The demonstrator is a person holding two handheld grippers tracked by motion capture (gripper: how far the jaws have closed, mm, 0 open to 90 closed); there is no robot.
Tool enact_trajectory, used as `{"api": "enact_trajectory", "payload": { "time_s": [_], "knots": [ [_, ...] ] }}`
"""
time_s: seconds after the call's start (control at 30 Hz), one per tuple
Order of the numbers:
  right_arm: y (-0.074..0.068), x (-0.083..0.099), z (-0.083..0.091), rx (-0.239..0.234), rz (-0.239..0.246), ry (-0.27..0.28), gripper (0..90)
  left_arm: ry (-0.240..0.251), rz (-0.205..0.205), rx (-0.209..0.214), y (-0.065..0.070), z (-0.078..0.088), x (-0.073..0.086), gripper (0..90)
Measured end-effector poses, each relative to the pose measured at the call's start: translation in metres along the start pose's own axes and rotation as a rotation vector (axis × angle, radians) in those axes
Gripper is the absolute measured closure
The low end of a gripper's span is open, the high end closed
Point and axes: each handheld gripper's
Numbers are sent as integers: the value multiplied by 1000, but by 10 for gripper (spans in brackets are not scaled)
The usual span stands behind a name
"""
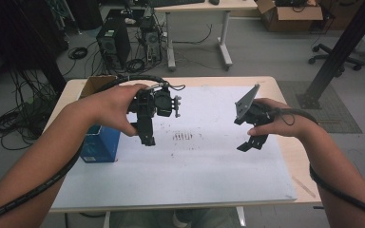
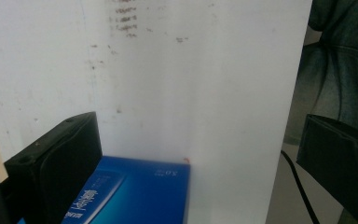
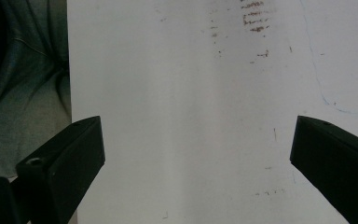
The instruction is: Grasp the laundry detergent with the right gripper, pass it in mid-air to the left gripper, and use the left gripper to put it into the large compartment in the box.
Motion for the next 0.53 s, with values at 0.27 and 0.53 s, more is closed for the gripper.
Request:
{"api": "enact_trajectory", "payload": {
  "time_s": [0.27, 0.53],
  "knots": [
    [-1, 1, 0, 2, 0, 2, 29, -4, 8, -2, 1, 0, 3, 2],
    [-2, -1, -1, -6, 6, 8, 32, 9, 9, 2, 0, 0, 4, 2]
  ]
}}
Point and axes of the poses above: each handheld gripper's, and its own axes: z roughly backward along the jaws, x roughly out of its underside, y roughly to its right, and after that the axes turned 3 degrees about -z, right-handed
